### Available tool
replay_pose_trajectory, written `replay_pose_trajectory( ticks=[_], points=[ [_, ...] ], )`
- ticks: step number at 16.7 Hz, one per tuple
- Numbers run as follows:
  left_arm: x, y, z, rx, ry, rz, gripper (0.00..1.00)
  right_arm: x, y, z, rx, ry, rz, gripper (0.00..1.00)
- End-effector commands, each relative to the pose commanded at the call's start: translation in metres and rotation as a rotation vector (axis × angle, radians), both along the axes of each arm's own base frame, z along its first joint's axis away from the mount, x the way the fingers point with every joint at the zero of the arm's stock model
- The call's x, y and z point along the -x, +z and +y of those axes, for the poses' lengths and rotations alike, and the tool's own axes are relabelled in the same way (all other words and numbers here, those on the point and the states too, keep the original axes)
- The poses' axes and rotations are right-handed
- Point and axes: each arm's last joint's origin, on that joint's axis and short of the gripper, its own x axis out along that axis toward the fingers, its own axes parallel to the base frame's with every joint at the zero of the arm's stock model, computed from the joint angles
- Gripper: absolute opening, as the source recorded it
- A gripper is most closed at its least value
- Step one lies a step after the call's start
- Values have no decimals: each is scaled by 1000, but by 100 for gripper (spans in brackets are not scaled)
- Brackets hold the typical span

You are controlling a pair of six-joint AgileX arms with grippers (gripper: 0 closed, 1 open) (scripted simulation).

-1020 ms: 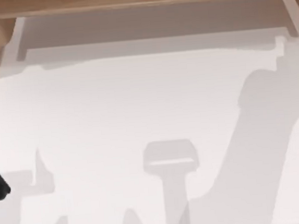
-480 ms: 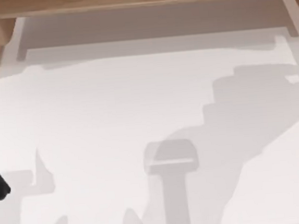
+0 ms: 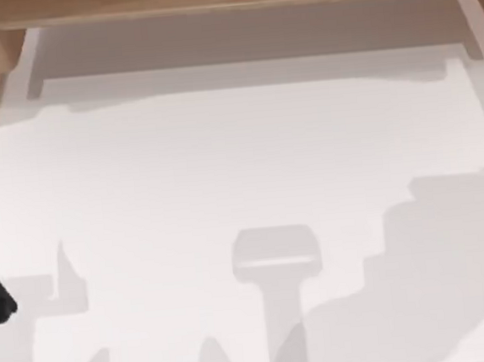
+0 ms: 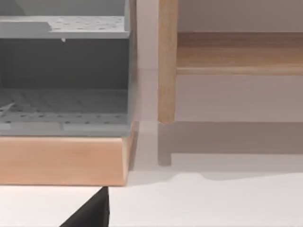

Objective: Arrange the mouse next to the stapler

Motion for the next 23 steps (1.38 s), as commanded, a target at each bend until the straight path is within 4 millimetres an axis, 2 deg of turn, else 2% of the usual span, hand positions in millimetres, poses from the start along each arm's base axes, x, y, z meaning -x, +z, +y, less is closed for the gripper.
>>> replay_pose_trajectory(
  ticks=[6, 11, 14, 23],
  points=[
    [0, 0, 0, 0, 0, 0, 100, 52, -64, 11, 5, 33, 139, 0],
    [0, 0, 0, 0, 0, 0, 100, 83, -107, 22, 3, 65, 232, 0],
    [0, 0, 0, 0, 0, 0, 100, 90, -116, 25, 3, 73, 251, 0],
    [0, 0, 0, 0, 0, 0, 100, 88, -115, 25, 4, 75, 247, 0]
  ],
)
